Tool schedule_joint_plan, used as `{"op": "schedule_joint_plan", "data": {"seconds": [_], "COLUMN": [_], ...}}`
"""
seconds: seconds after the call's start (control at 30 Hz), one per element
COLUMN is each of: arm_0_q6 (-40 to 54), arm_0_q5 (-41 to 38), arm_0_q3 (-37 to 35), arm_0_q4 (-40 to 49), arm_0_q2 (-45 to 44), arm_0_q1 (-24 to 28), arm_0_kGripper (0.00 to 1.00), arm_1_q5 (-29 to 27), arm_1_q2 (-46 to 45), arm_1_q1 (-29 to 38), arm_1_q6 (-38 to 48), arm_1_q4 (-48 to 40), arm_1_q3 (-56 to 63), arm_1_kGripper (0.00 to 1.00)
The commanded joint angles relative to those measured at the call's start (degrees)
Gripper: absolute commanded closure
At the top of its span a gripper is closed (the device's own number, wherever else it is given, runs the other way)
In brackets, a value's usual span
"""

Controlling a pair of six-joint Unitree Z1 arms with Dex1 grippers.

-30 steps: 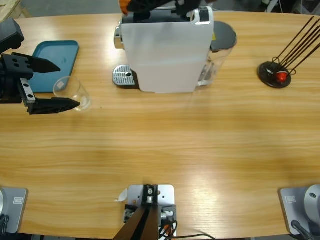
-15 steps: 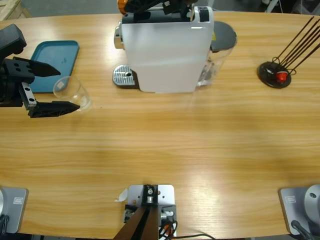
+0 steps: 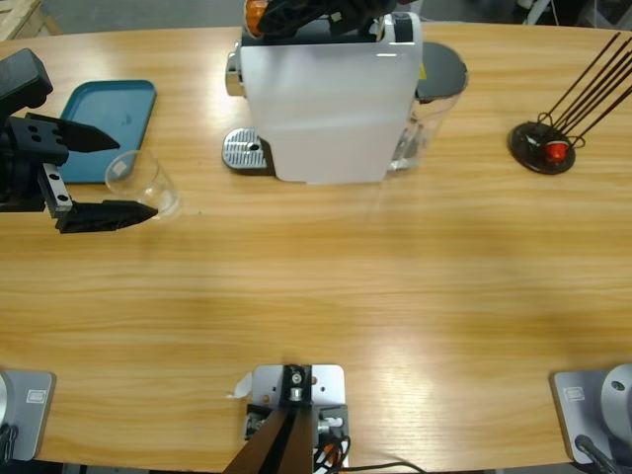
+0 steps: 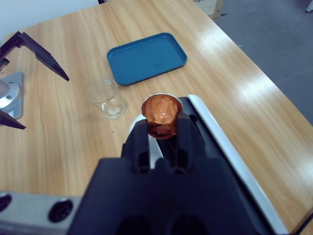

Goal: Pour coffee

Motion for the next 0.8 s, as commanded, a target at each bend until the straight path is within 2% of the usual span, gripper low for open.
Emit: {"op": "schedule_joint_plan", "data": {"seconds": [0.03, 0.5, 0.53, 0.63, 0.67, 0.7, 0.8], "arm_0_q6": [-0.44, -0.44, -0.44, -0.44, -0.44, -0.44, -0.44], "arm_0_q5": [-0.18, -0.18, -0.16, -0.18, -0.14, -0.18, -0.18], "arm_0_q3": [2.18, 2.04, 2.04, 2.04, 2.04, 2.04, 2.13], "arm_0_q4": [-0.05, -0.05, -0.05, -0.05, -0.05, -0.05, -0.05], "arm_0_q2": [-0.30, -0.12, -0.12, -0.12, -0.12, -0.12, -0.10], "arm_0_q1": [-0.30, -0.30, -0.30, -0.30, -0.30, -0.30, -0.30], "arm_0_kGripper": [0.000, 0.000, 0.000, 0.000, 0.000, 0.000, 0.000], "arm_1_q5": [-1.87, -3.63, -3.61, -4.07, -4.37, -5.20, -9.36], "arm_1_q2": [1.11, 1.48, 1.63, 1.67, 1.58, 1.39, 0.37], "arm_1_q1": [-0.04, -0.02, -0.07, -0.05, -0.05, -0.07, 0.44], "arm_1_q6": [-1.17, -2.38, -2.36, -1.84, -1.77, -1.61, -1.31], "arm_1_q4": [1.07, 2.63, 2.67, 2.72, 2.72, 2.72, 2.37], "arm_1_q3": [1.65, 2.09, 2.09, 2.09, 2.07, 2.00, 2.05], "arm_1_kGripper": [1.000, 0.998, 0.894, 0.233, 0.076, 0.008, 0.000]}}
